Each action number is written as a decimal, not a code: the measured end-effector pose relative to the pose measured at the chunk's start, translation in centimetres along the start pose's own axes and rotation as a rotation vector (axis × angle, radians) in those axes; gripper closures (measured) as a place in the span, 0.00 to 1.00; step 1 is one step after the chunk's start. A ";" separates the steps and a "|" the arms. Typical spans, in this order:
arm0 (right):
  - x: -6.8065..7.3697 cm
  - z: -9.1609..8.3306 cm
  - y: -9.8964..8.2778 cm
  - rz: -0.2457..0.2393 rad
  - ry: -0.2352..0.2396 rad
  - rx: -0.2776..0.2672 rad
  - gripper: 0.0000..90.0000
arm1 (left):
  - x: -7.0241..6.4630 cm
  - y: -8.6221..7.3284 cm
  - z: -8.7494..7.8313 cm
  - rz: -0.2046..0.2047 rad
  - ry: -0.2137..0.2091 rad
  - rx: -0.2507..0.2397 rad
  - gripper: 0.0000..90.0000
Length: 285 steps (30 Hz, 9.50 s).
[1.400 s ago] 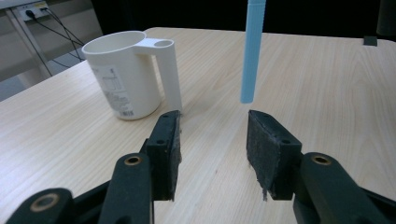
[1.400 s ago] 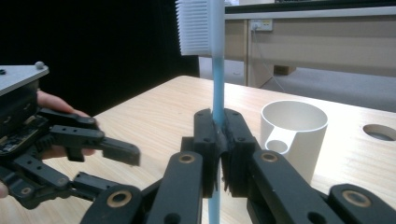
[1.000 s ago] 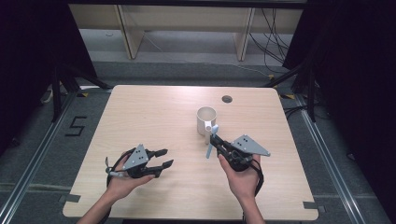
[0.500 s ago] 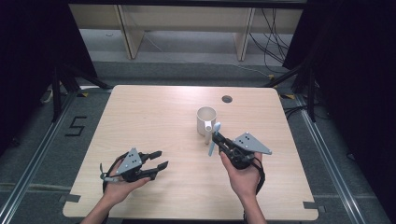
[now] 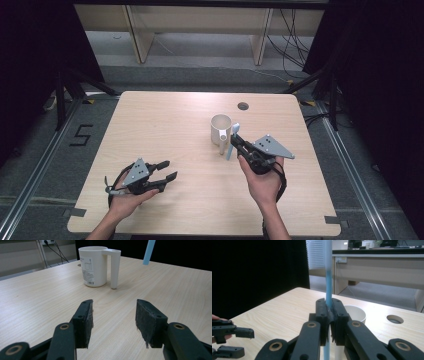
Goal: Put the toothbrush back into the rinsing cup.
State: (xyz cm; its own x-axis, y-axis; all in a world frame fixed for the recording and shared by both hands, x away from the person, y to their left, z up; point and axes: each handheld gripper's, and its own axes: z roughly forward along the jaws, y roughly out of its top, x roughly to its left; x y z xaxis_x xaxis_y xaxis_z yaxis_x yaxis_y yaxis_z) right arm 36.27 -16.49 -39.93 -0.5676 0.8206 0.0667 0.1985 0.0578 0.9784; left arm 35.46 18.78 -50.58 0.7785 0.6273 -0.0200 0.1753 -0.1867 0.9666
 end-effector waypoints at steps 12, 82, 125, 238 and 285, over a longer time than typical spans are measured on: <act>-0.8 0.4 0.9 0.021 -0.012 -0.018 0.95 | 0.0 -0.1 0.2 0.001 -0.006 -0.022 0.53; -0.7 4.3 4.5 0.003 -0.045 -0.057 0.95 | -0.2 0.1 0.0 0.000 0.003 -0.012 0.51; -1.5 6.1 2.5 0.015 -0.082 -0.015 0.95 | -0.2 0.0 0.0 -0.003 0.001 -0.011 0.51; -3.1 6.5 -4.1 -0.075 -0.105 0.222 0.43 | -0.2 -0.4 0.0 -0.011 0.007 -0.012 0.51; -6.0 -3.1 -9.0 0.020 -0.213 0.245 0.45 | 0.3 -0.6 -0.1 -0.025 0.042 -0.012 0.49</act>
State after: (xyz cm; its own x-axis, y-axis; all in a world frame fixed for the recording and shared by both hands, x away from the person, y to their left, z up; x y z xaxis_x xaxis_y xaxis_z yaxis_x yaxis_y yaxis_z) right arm 35.39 -23.65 -48.57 -0.3864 0.9222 0.0180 0.4090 0.1537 0.8995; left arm 35.52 19.20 -51.17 0.7483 0.6626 -0.0334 0.1866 -0.1618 0.9690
